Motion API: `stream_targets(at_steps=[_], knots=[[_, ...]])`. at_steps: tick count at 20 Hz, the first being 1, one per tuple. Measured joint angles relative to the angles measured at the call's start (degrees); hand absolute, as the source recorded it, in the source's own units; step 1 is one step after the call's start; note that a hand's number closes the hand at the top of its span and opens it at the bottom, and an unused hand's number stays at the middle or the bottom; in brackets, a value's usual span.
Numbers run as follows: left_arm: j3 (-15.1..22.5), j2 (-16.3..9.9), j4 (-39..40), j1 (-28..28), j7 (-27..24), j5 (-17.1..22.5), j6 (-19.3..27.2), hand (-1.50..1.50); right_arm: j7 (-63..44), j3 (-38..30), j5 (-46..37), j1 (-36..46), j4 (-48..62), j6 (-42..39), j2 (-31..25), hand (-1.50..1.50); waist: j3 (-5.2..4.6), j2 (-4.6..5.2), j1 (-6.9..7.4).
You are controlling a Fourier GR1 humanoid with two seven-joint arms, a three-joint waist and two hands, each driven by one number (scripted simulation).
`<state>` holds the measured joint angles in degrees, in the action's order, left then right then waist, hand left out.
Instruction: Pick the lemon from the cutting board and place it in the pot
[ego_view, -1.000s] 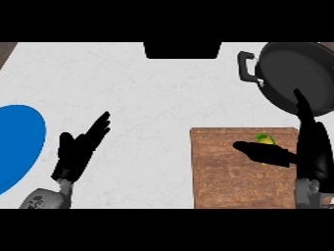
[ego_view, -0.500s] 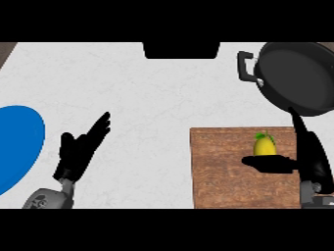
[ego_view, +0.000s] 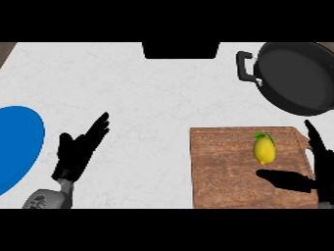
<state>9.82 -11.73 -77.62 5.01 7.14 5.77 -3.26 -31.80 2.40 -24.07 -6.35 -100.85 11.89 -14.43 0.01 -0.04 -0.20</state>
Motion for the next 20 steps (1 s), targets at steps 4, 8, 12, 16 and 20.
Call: stream_targets(at_steps=[4,8,12,16,20], knots=[[-0.90,-0.46,-0.52,-0.23,0.34,0.05,-1.19,0.00,6.61,-2.73,5.32,0.67,2.88,-0.48,1.50,-1.50,0.01,0.01,0.12],[-1.25,0.00,-0.97,-0.12,1.08,-0.50,-1.34,0.00,13.32,-3.68,9.32,-0.05,5.14,-0.32,4.45,-1.50,0.01,0.01,0.11],[-1.85,0.56,-0.85,-0.33,0.66,-1.34,-1.81,0.00,18.03,-5.58,12.46,0.38,9.37,-0.25,6.58,-1.50,0.01,0.03,0.16],[-2.65,0.72,-1.69,-0.62,1.29,-1.51,-2.68,0.00,23.33,-7.71,15.25,3.55,16.91,-0.10,8.51,-1.50,-0.02,0.02,0.25],[-2.95,1.11,-3.10,-1.33,2.02,-2.01,-3.05,0.00,31.45,-9.30,17.03,6.39,23.86,-0.76,9.22,1.50,-0.58,-0.44,0.49]])
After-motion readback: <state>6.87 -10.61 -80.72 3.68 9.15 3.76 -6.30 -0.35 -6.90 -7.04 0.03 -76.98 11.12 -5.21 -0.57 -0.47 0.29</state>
